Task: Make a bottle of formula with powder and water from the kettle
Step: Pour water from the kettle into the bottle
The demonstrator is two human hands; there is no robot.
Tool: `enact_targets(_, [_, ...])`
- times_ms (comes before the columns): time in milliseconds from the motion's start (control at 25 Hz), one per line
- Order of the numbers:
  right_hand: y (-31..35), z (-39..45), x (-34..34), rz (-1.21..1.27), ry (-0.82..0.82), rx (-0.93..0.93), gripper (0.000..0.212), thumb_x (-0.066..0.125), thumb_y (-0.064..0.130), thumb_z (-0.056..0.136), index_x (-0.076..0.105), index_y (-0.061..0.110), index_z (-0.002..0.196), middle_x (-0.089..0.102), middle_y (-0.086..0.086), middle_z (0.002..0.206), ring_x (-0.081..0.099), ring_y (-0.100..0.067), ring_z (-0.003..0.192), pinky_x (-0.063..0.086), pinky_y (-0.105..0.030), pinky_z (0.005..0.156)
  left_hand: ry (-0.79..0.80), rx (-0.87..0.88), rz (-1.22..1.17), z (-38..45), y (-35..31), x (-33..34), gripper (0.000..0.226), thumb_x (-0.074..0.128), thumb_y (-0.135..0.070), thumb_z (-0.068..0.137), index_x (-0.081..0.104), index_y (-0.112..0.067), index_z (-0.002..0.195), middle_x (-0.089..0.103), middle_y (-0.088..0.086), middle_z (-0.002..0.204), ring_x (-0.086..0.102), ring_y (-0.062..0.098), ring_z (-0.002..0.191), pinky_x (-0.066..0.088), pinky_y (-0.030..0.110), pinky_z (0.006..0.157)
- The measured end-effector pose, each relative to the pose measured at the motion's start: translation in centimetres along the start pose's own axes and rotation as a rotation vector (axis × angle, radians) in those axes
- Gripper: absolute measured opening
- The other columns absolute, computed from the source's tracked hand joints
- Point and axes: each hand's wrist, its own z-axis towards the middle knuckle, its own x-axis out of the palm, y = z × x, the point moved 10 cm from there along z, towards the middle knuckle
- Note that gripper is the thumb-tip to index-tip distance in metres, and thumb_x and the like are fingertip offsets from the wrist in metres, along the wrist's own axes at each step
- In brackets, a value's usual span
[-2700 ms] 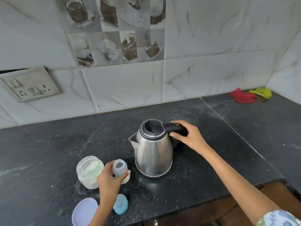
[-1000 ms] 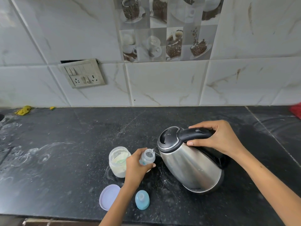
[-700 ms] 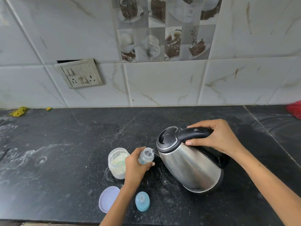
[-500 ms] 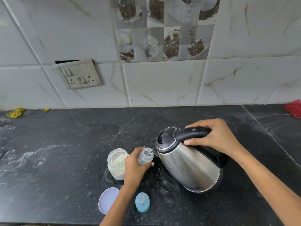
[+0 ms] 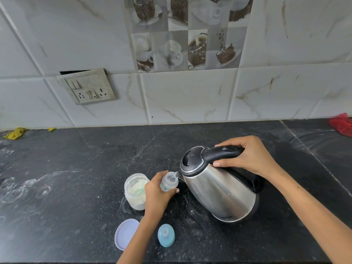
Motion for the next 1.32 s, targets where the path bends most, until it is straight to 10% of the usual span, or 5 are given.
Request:
enact_targets(680, [0.64,0.26,0.55,-0.018,0.043,-0.014,0.039,0.092,0.036,0.055,0.078,0.036,0.091,0.076,0.021,0.083,0.07,0.005,0.08,0.053,-0.013,0.074,-0.035,0.001,0.039,-0.24,-0.14,-0.4,0.058,0.089,-0.009,0.056,0.065,-0.016,0.108,0.069,-0.011,0.094,0.06,0.002,0.088,0.038,-0.002,0.074])
enact_targets(1320, [0.36,0.6,0.89,-0.044,0.058,0.029,0.043,0.09,0.045,0.053,0.077,0.036,0.093,0.076,0.022,0.085,0.07,0.003,0.082,0.057,-0.036,0.083,-0.039,-0.015,0.001,-0.22,0.62,-0.09,0.057,0.088,-0.006,0.055,0.065,-0.018,0.105,0.069,-0.013,0.095,0.064,0.005,0.093,0.047,0.018,0.082])
